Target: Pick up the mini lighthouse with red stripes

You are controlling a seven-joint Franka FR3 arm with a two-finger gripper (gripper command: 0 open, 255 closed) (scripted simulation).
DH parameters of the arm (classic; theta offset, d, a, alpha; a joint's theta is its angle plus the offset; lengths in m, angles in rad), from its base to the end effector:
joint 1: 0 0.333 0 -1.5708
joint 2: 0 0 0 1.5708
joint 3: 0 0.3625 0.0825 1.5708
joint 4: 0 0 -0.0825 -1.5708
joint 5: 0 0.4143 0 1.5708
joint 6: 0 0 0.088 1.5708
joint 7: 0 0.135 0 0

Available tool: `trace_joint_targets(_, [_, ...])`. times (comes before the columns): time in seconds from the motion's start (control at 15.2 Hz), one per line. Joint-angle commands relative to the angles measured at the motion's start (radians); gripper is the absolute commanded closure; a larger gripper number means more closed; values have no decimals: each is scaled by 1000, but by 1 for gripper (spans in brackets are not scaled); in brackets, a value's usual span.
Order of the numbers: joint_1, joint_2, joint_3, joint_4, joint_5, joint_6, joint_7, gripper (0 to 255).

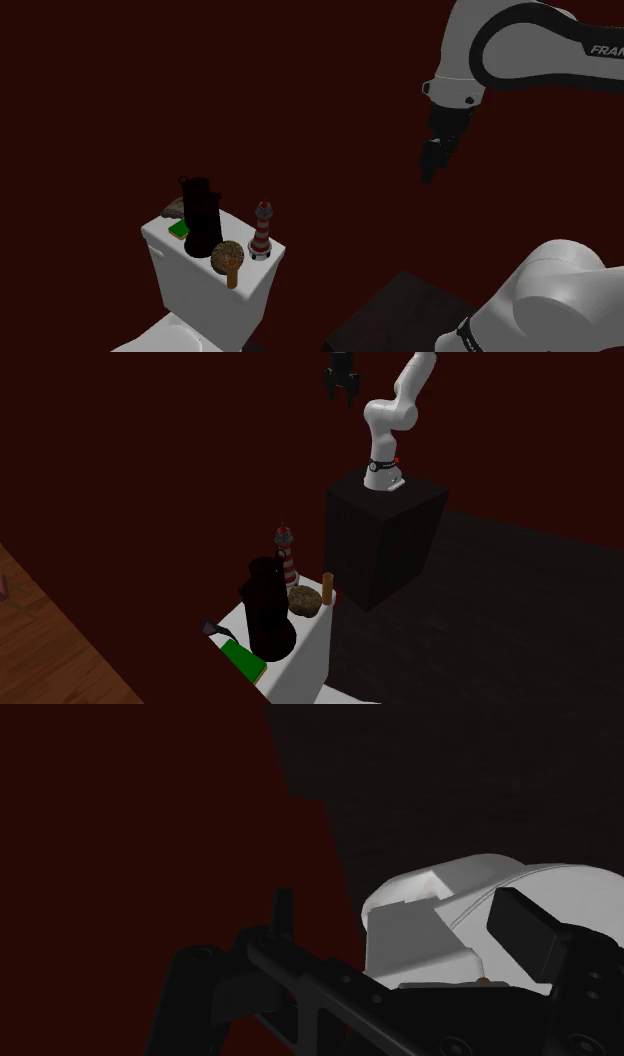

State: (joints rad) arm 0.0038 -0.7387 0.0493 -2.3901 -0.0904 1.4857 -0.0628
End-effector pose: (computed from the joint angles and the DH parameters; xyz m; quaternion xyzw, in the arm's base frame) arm 0.3012 0.0068 0.5585 0.9934 0.0498 -0.0836 0.0608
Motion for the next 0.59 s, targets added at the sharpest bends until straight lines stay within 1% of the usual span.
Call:
trace_joint_targets(0.0, [0,0,0,0,0,0,0,0])
trace_joint_targets(0.53, [11,274,64,70,52,191,111,0])
